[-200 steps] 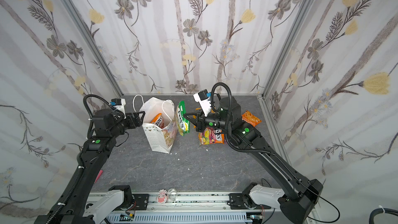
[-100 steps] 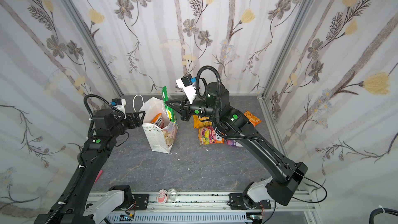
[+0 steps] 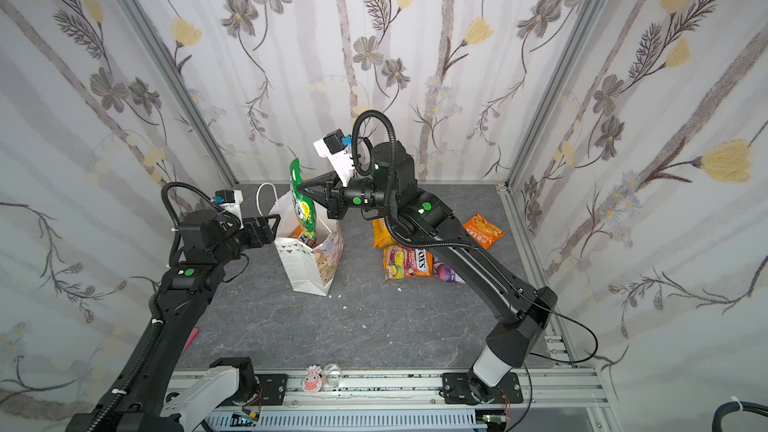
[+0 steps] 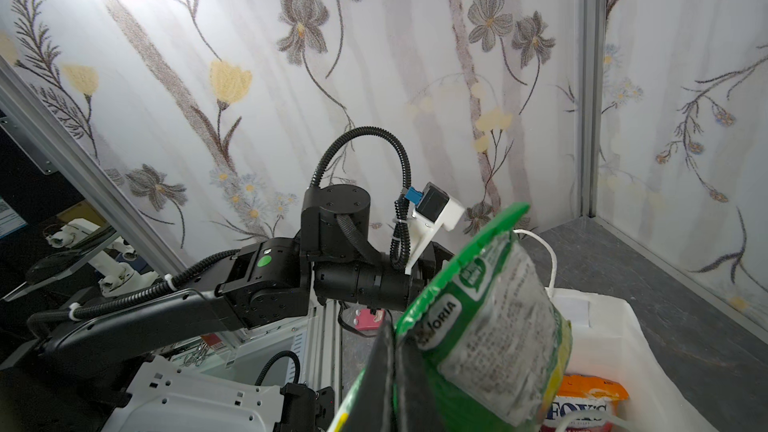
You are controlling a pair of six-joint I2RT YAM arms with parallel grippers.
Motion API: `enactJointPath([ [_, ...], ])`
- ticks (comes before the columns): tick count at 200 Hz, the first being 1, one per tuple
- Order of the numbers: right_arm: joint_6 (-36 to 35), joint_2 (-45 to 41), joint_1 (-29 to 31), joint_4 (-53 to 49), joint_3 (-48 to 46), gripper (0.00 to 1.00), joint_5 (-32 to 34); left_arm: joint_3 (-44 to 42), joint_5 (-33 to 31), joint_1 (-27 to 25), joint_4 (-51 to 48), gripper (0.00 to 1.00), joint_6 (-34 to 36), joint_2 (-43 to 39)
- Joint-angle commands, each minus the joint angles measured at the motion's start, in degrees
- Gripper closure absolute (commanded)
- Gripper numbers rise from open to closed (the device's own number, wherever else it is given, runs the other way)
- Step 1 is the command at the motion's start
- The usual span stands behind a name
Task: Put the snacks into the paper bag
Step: 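Carry the green packet with the right gripper over the paper bag opening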
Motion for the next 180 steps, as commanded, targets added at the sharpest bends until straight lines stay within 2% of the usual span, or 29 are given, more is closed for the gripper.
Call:
enactJointPath([
  [1,-0.6,2.3,2.0,0.1,2.0,1.00,4.9,0.0,0.5,0.1,1.2,0.17,-0.1,0.0],
  [30,-2.7,4.1,4.5,-3.5,2.2,1.00,17.4,0.0,0.3,0.1,1.2,0.16,-0.1,0.0],
  [58,-2.6,5.6,5.9,-3.8,2.2,1.00,18.2,0.0,0.3,0.1,1.1,0.17,-0.1,0.2],
  [101,-2.3,7.2,6.7,-5.3,2.2,1.00,23.1,0.1,0.2,0.1,1.0,0.17,0.1,0.0],
  [180,-1.1,8.6,6.7,-7.2,1.8,1.00,25.5,0.1,0.3,0.1,1.0,0.17,0.0,0.0],
])
